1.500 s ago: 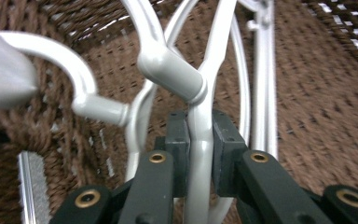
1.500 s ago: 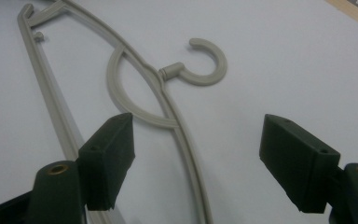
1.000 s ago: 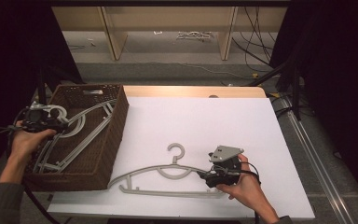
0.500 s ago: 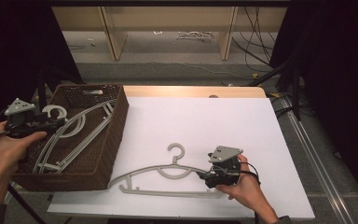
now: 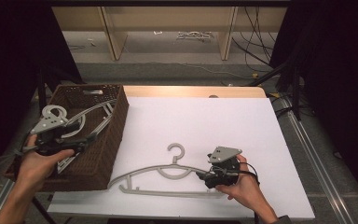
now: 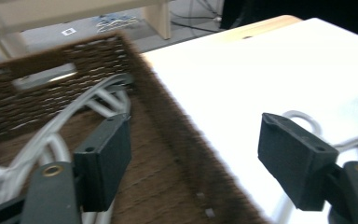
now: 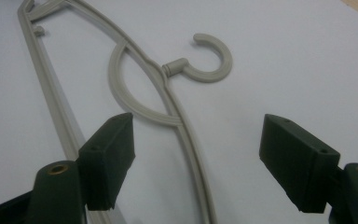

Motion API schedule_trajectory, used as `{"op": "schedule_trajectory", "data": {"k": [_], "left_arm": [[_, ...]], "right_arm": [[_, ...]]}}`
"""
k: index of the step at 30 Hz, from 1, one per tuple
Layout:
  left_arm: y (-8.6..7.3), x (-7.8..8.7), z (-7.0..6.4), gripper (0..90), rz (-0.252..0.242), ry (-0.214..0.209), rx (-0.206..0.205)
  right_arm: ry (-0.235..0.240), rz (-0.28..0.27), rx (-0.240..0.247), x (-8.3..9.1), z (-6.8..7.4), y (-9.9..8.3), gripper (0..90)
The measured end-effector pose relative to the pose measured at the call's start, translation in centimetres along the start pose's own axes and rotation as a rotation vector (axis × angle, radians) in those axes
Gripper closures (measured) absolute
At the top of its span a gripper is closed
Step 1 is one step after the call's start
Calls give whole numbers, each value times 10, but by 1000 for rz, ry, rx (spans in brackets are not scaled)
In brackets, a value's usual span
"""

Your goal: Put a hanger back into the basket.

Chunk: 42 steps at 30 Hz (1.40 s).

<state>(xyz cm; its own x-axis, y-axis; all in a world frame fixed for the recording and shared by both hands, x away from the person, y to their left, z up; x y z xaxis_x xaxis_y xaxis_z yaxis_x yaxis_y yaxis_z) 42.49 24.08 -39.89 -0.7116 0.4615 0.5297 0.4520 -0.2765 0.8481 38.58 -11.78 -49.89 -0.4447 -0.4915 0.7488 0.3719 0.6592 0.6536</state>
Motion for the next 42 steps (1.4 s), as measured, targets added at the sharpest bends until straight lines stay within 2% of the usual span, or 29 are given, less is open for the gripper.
{"op": "schedule_trajectory", "data": {"k": [2, 3, 4, 5, 7, 8, 9, 10, 11, 12, 13, 14, 15, 16, 19, 20, 21, 23, 24, 28, 29, 31, 33, 36, 37, 38, 39, 40, 42], "left_arm": [[1, -4, -12, 252, -19, -9, -6], [1, -6, -17, 252, -22, -14, -16], [1, -6, -17, 252, -22, -14, -16], [0, -8, -25, 252, -15, -30, -13], [2, -11, -36, 251, -39, -40, -42], [0, -15, -49, 248, -40, -75, -88], [-1, -19, -55, 243, -41, -92, -112], [-2, -22, -61, 240, -42, -101, -124], [-2, -22, -61, 239, -42, -101, -124], [-6, -27, -74, 237, -35, -127, -143], [-6, -27, -74, 233, -35, -127, -143], [-9, -31, -86, 231, -34, -148, -150], [-9, -32, -93, 231, -41, -167, -151], [-10, -33, -98, 230, -37, -176, -144], [-11, -38, -112, 220, -53, -199, -156], [-13, -39, -114, 218, -50, -201, -155], [-15, -41, -116, 215, -50, -204, -158], [-19, -44, -120, 215, -50, -209, -149], [-21, -46, -121, 215, -49, -211, -157], [-29, -53, -122, 213, -51, -203, -139], [-33, -55, -123, 212, -46, -203, -124], [-35, -57, -123, 212, -43, -200, -136], [-44, -63, -128, 211, -28, -202, -142], [-48, -67, -132, 211, -20, -209, -144], [-50, -68, -133, 211, -14, -208, -143], [-52, -69, -136, 209, -12, -217, -146], [-52, -69, -136, 209, -12, -217, -146], [-54, -71, -137, 209, -7, -221, -150], [-55, -72, -136, 209, -4, -225, -147]], "right_arm": [[-5, -12, -10, -1, 0, 1, 275], [-5, -16, -3, -1, 0, 2, 275], [7, -5, 1, 0, 0, 1, 275], [7, -5, 1, 0, 0, 1, 275], [3, -6, 0, 0, -1, 1, 275], [3, -5, 0, -1, -1, 1, 275], [1, -7, 3, -1, -1, 1, 275], [4, -2, -1, -1, 0, 1, 275], [7, 0, 1, -1, 0, 1, 275], [3, -1, 3, -1, 0, 1, 275], [2, -4, 4, -1, 0, 1, 275], [1, -1, 3, -1, 0, 1, 275], [0, -3, 6, -1, 0, 1, 274], [0, -2, 6, -1, 0, 1, 274], [3, -3, 7, -3, 0, 1, 274], [10, -1, 6, -3, 1, 1, 273], [-5, -16, 4, -4, 1, 2, 273], [-9, -13, 6, -4, 1, 1, 272], [3, 2, 8, -3, 2, 0, 272], [0, -1, -5, -5, 2, 0, 273], [-9, -2, 4, -6, 0, 0, 273], [5, 16, 3, -6, 0, -2, 273], [-1, 36, 8, -11, -2, -5, 279], [-17, 41, 9, -15, -4, -6, 288], [-14, 54, 6, -16, -5, -7, 291], [1, 96, 0, -20, -5, -12, 294], [1, 96, 0, -20, -5, -12, 294], [1, 132, -15, -25, -10, -16, 299], [16, 164, -40, -30, -12, -20, 332]]}}
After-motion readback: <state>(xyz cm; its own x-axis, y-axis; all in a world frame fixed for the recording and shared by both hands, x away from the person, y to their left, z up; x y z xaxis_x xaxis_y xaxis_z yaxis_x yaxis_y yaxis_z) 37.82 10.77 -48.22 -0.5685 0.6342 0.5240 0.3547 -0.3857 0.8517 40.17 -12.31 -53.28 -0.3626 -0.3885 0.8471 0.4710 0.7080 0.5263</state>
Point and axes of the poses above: each handheld gripper's, and its own axes: x roughly backward along the jaws, y roughly out of its top, z roughly to its left, the point moved 10 cm from there along -x, roughly forward along the jaws, and after that the axes turned 5 degrees about z, right-handed, at the moved point
